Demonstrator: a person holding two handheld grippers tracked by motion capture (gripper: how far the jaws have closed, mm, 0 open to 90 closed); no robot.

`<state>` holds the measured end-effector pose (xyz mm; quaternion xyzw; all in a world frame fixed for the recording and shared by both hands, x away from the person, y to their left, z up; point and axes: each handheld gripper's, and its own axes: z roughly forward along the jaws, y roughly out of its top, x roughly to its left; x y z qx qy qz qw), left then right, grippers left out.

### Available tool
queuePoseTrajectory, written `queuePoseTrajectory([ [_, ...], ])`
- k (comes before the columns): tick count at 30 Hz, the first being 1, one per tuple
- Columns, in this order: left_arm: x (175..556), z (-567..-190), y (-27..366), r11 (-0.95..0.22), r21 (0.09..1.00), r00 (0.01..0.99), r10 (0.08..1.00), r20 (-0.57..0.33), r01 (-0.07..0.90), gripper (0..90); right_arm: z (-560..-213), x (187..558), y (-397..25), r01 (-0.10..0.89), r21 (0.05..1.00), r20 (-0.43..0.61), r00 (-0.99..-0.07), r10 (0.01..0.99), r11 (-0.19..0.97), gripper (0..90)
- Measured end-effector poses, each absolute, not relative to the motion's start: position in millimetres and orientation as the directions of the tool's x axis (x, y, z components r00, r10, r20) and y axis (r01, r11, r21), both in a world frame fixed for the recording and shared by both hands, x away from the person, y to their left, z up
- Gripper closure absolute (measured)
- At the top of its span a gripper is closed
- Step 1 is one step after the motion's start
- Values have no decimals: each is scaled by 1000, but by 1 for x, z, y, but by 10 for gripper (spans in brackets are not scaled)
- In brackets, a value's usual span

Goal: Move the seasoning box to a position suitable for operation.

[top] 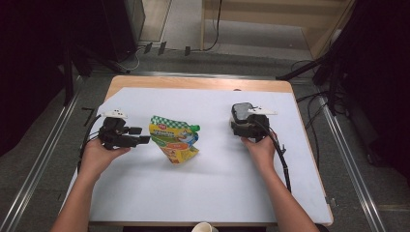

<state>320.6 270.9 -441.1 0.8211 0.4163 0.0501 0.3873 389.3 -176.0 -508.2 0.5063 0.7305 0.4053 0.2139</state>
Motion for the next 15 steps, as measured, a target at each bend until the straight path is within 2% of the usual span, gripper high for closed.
queuePoseTrajectory([
  [15, 316, -442, 272, -357, 677, 647, 726, -233, 643, 409, -521, 399, -161, 502, 856, 54, -328, 943, 126, 134],
])
